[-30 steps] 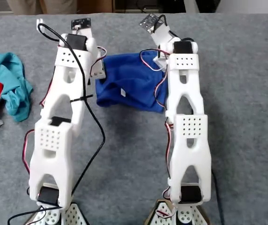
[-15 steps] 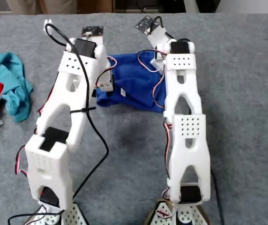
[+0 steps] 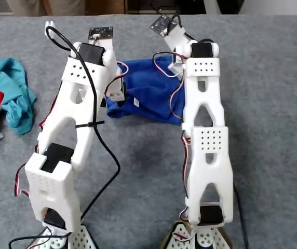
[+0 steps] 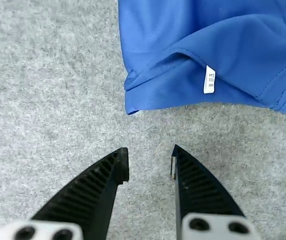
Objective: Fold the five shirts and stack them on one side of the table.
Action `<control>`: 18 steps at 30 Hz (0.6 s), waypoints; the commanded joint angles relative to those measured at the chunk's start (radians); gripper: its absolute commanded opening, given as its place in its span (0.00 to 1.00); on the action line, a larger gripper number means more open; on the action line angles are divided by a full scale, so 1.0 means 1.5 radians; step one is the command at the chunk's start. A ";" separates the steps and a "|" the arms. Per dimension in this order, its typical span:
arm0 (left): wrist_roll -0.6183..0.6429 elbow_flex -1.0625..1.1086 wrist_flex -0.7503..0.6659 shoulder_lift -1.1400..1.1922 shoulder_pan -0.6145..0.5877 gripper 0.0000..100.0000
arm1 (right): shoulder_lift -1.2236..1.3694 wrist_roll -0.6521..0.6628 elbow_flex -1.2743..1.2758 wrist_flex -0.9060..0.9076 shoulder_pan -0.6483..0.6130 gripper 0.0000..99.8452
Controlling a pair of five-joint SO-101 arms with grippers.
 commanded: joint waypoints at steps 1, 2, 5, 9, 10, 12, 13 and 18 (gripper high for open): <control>-0.001 -0.003 0.008 -0.038 0.004 0.15 | -0.004 0.008 -0.032 0.000 -0.028 0.20; -0.001 -0.003 0.008 -0.038 0.004 0.15 | -0.004 0.007 -0.031 0.000 -0.031 0.20; -0.001 -0.003 0.008 -0.038 0.000 0.15 | -0.003 0.006 -0.031 -0.001 -0.036 0.20; -0.001 -0.003 0.008 -0.038 0.000 0.15 | 0.023 0.006 -0.035 -0.019 -0.037 0.20; -0.001 -0.003 0.008 -0.038 0.000 0.15 | 0.032 0.006 -0.036 -0.027 -0.037 0.20; -0.001 -0.003 0.008 -0.038 -0.001 0.15 | 0.043 0.007 -0.037 -0.035 -0.036 0.20; -0.002 -0.003 0.008 -0.038 -0.001 0.15 | 0.047 0.008 -0.037 -0.036 -0.036 0.20; -0.003 -0.003 0.008 -0.038 -0.001 0.15 | 0.058 0.005 -0.033 -0.064 -0.036 0.19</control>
